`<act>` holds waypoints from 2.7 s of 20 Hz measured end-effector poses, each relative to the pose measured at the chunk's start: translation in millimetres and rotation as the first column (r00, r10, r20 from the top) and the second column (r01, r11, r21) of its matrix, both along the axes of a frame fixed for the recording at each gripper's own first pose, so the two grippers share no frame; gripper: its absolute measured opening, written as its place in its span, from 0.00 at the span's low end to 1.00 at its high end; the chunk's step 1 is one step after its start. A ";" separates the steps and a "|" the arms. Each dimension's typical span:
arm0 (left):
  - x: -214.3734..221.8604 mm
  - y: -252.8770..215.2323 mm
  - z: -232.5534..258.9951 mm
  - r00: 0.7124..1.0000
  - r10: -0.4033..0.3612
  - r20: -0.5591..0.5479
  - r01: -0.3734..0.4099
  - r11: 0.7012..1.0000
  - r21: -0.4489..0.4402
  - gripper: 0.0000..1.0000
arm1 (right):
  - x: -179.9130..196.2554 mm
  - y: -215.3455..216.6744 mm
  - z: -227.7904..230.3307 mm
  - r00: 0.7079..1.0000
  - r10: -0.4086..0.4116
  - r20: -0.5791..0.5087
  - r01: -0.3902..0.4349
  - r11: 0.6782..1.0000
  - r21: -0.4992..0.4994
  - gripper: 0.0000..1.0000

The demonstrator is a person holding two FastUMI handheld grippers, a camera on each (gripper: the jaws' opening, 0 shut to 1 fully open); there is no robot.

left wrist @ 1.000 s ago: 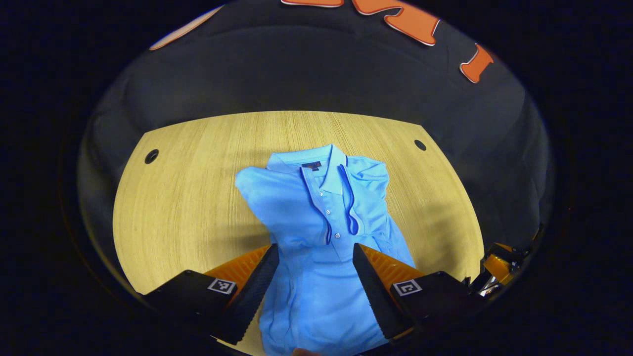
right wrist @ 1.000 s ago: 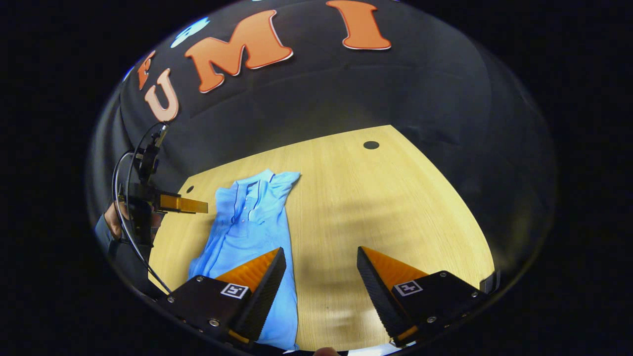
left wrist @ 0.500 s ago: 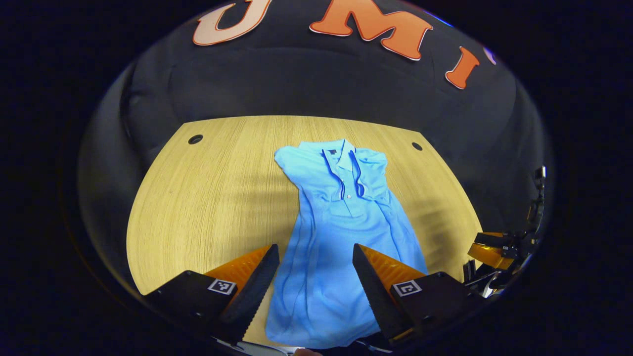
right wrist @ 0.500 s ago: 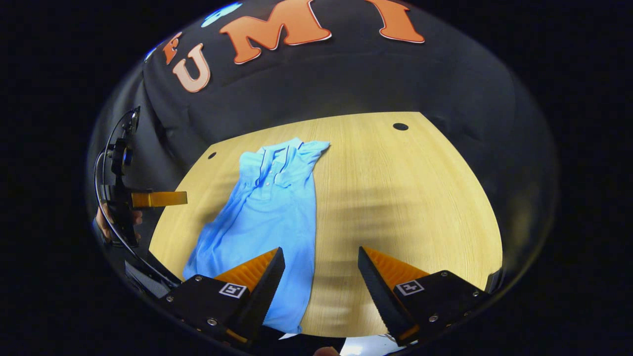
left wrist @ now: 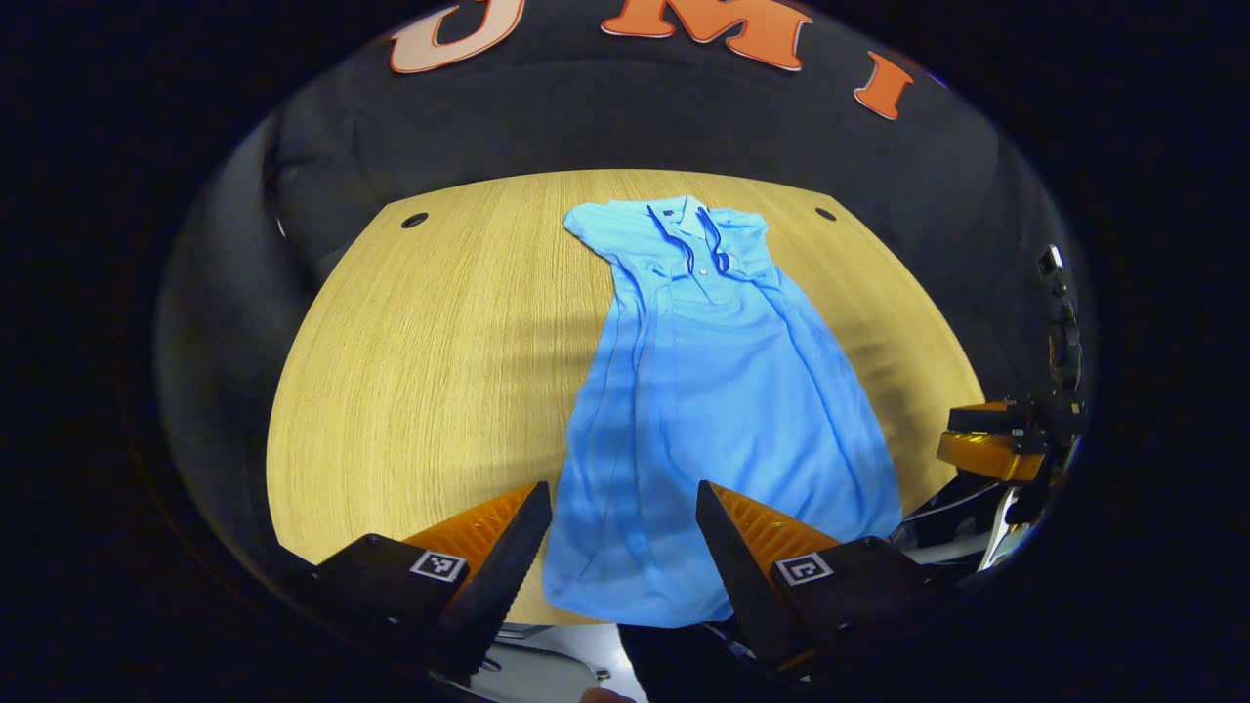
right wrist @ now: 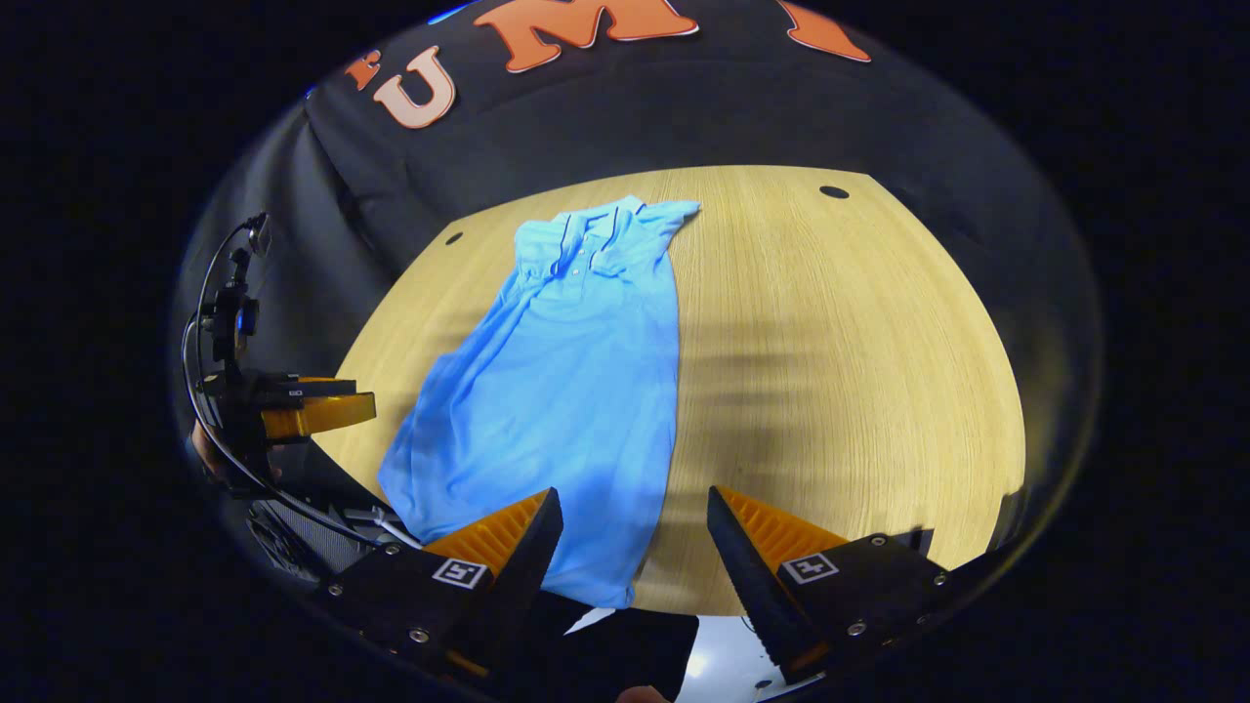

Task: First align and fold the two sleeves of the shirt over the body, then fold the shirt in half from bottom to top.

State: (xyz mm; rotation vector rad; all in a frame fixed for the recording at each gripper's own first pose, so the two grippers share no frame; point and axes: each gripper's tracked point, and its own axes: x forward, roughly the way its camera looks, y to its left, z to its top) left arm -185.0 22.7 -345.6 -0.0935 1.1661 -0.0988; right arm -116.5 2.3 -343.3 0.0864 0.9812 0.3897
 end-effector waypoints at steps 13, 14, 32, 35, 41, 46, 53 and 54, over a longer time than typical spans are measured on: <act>-62.8 32.4 -65.9 0.990 -0.139 0.010 0.138 0.988 0.070 0.99 | -77.9 28.0 -54.3 0.990 -0.128 -0.052 0.124 0.990 -0.070 0.94; -69.1 31.9 -67.4 0.992 -0.126 0.013 0.125 0.990 0.070 0.99 | -78.1 28.5 -56.6 0.990 -0.137 -0.043 0.133 0.988 -0.082 0.94; -58.7 -3.4 -88.7 0.986 -0.131 0.104 0.127 0.991 0.037 0.14 | -61.0 22.8 -76.7 0.957 -0.287 0.040 0.288 0.930 -0.228 0.14; -52.9 -14.9 -86.4 0.990 -0.122 0.073 0.125 0.992 -0.032 0.06 | -57.5 20.6 -76.9 0.950 -0.313 0.008 0.308 0.928 -0.211 0.05; -18.6 -16.7 -54.8 0.991 -0.073 0.108 0.084 0.991 -0.101 0.04 | -36.1 14.8 -49.6 0.938 -0.347 -0.001 0.343 0.928 -0.144 0.02; 16.2 -15.0 -24.5 0.985 -0.034 0.171 0.053 0.993 -0.108 0.04 | -1.5 12.0 -15.6 0.949 -0.311 0.041 0.314 0.945 -0.096 0.02; 54.2 -5.4 6.2 0.973 0.018 0.231 0.011 0.993 -0.121 0.04 | 44.8 15.5 21.0 0.961 -0.262 0.086 0.267 0.963 -0.049 0.03; 61.1 -3.6 11.1 0.970 0.024 0.241 0.005 0.993 -0.121 0.04 | 52.9 17.5 26.7 0.964 -0.251 0.091 0.256 0.966 -0.039 0.03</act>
